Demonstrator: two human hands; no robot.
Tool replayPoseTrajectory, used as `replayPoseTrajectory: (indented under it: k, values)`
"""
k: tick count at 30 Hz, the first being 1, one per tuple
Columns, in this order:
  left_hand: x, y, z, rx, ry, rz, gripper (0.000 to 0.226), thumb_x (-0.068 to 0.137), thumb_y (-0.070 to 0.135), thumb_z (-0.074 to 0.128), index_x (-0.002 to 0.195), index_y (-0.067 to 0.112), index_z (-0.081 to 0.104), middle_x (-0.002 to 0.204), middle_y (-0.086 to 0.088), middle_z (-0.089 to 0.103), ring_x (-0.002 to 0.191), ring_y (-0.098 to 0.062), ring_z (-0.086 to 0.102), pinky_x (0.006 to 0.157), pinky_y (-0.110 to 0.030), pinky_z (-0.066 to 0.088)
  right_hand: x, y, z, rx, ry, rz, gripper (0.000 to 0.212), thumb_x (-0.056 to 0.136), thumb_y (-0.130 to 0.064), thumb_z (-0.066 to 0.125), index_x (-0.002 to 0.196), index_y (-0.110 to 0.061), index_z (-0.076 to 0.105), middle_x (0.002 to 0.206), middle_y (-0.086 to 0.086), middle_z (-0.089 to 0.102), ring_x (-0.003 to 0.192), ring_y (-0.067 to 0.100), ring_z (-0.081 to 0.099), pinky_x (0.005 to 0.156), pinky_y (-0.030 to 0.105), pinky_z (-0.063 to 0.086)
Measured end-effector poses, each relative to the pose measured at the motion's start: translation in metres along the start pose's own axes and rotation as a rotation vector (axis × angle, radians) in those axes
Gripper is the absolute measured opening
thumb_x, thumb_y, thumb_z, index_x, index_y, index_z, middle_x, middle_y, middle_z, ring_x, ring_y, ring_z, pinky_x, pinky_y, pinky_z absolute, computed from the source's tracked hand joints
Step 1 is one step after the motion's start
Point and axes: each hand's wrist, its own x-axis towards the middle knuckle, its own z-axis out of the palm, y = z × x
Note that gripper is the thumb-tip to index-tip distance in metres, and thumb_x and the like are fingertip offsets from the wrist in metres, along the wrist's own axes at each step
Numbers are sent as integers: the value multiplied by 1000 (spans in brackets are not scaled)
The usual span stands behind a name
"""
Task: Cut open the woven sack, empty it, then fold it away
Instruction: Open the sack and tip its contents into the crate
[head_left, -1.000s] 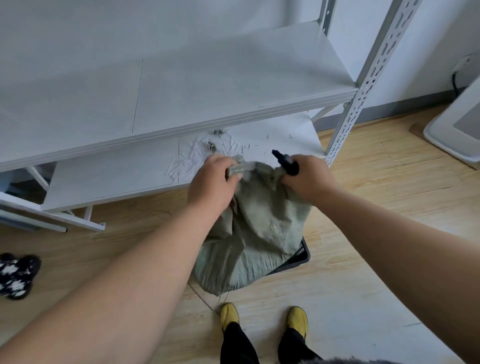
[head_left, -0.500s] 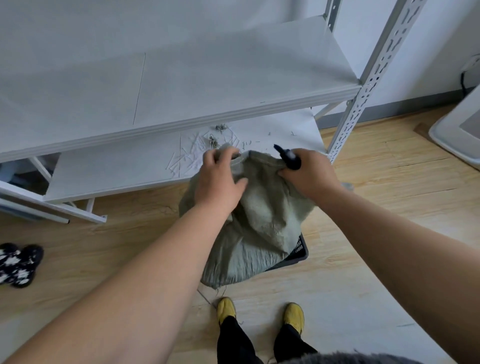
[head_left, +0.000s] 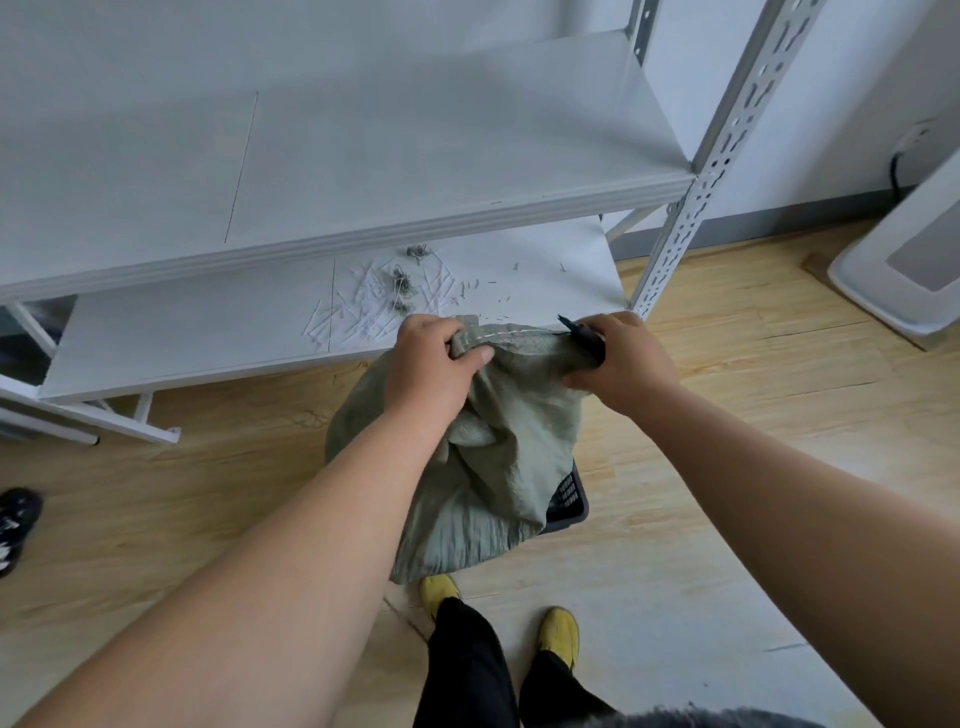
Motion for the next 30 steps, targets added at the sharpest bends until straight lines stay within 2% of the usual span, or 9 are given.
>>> replayPoseTrajectory:
  k: [3,7,11,14,18,21,25,28,30]
  values:
    - [9,-1,-6,5,-35,21,44,85,31,70,123,12,61,130,-6,49,118,-20,49,90,-19,28,4,7,2,111,-24,90,29,80,-30,73,98,-10,61,92,7,56,83,28,54,60,31,37]
    - [20,6,-18,-27,60,29,39,86,31,69,118,11,63,124,-7,52,111,-20,52,88,-21,31,10,-15,-4,394,146,51,10,86,-19,65,93,-17,58,78,1,60,76,25,54,62,30,37]
    - [29,5,-36,-72,207,19,33,87,33,67,111,11,65,117,-6,56,103,-15,52,86,-22,34,16,-37,-16,443,258,-54,16,84,-23,68,83,-24,52,69,-9,55,65,13,51,55,28,38]
    - [32,-1,-41,-15,137,-5,35,86,32,68,115,12,65,119,-6,57,111,-20,54,87,-23,35,20,-37,-13,291,79,-54,15,83,-32,70,83,-24,58,78,0,66,75,24,63,71,39,54]
    - [38,4,-42,-35,288,13,35,86,31,68,113,8,65,121,-9,55,111,-20,53,87,-17,32,26,-44,-17,411,226,-96,12,82,-32,69,81,-26,59,78,4,66,77,29,65,70,42,54]
    - [31,8,-35,21,152,55,35,87,32,67,113,9,66,120,-10,56,110,-22,54,85,-19,33,26,-47,-17,340,113,-96,12,83,-32,70,85,-23,61,71,-1,63,73,25,63,69,38,53]
    - [33,7,-39,-18,290,56,33,88,29,66,112,7,65,121,-8,54,111,-19,53,84,-11,28,26,-47,-18,461,318,-55,21,81,-33,68,73,-20,54,66,0,56,67,24,55,59,34,44]
    - [30,4,-35,58,98,57,33,88,33,66,113,11,66,121,-8,55,110,-22,55,86,-20,33,25,-48,-13,363,112,-77,17,82,-32,70,76,-25,56,70,1,61,76,28,64,67,37,51]
    - [29,5,-37,12,224,52,31,87,30,67,111,11,66,120,-5,56,105,-15,54,82,-15,31,23,-49,-12,394,216,-71,17,83,-31,69,76,-22,56,70,4,62,72,28,63,64,37,50]
